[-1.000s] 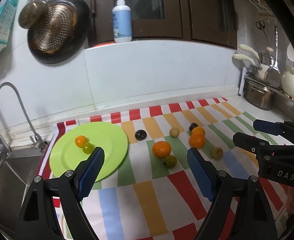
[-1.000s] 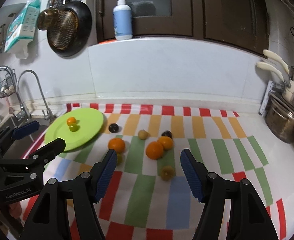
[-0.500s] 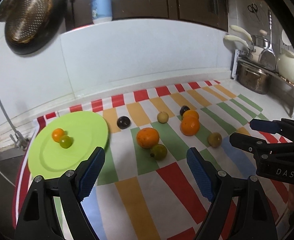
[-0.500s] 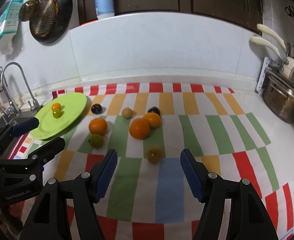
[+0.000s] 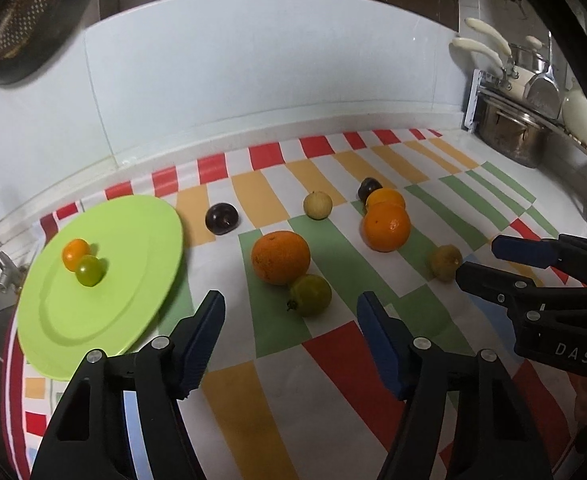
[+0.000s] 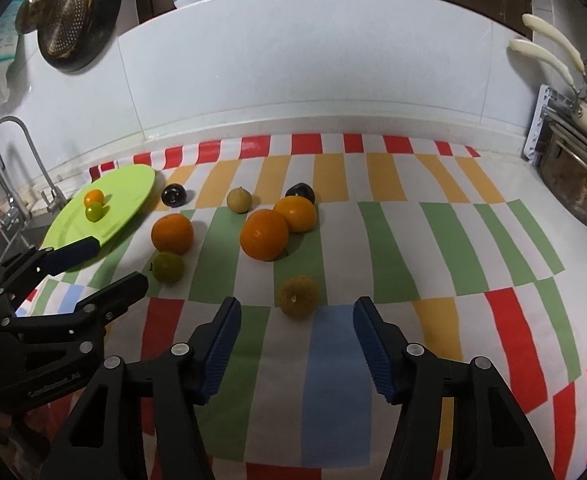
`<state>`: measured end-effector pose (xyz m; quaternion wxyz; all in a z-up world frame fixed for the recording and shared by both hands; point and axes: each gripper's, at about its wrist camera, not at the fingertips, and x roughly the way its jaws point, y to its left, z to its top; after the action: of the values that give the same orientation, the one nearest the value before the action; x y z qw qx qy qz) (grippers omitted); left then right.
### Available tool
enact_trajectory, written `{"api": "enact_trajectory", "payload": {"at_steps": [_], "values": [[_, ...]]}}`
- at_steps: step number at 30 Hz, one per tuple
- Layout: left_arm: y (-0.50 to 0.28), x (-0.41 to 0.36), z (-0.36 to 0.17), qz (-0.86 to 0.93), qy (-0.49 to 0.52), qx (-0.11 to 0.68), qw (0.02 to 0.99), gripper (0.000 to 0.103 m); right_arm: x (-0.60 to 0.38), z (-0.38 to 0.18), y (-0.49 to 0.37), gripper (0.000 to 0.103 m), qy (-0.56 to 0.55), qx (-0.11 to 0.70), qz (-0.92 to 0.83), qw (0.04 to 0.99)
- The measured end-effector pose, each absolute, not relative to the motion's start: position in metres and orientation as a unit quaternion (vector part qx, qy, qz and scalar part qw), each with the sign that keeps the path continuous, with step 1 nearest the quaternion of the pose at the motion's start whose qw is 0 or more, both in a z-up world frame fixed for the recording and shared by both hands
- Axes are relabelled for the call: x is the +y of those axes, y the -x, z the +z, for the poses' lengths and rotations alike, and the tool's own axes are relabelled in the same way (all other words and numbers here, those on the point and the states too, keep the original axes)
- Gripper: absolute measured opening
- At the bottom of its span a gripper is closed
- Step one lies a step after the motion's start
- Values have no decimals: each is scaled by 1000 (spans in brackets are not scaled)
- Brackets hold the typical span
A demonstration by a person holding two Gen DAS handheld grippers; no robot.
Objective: Organize fruits
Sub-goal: 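Grasp the brown round fruit with the right tool while the left tool grasps an olive-green fruit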
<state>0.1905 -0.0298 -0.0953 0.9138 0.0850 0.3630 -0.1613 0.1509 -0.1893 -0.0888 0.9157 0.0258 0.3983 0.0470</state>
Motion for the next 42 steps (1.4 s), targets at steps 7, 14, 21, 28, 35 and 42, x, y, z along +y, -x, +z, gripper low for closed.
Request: {"api": "enact_trajectory", "payload": {"at_steps": [7, 14, 21, 28, 35, 42], "values": [[-207, -36, -109, -173, -64, 396, 899, 52, -188, -98, -163, 47, -31, 411, 54, 910], [-217, -39, -118, -187, -42, 423, 886, 35, -188, -104, -171, 41, -34, 417, 61, 906], [-221, -41, -119, -185, -37, 427, 884, 28, -187, -111, -175, 36, -32, 423, 61, 904], [-222, -41, -119, -186, -37, 427, 884, 28, -187, -116, -176, 29, -27, 426, 58, 903], [-213, -38, -111, -184, -41, 415, 890, 27, -185, -110, -172, 29, -23, 417, 63, 906], [-196, -30, -95, -179, -39, 395, 900, 27, -178, -92, -162, 29, -21, 400, 76, 913]]}}
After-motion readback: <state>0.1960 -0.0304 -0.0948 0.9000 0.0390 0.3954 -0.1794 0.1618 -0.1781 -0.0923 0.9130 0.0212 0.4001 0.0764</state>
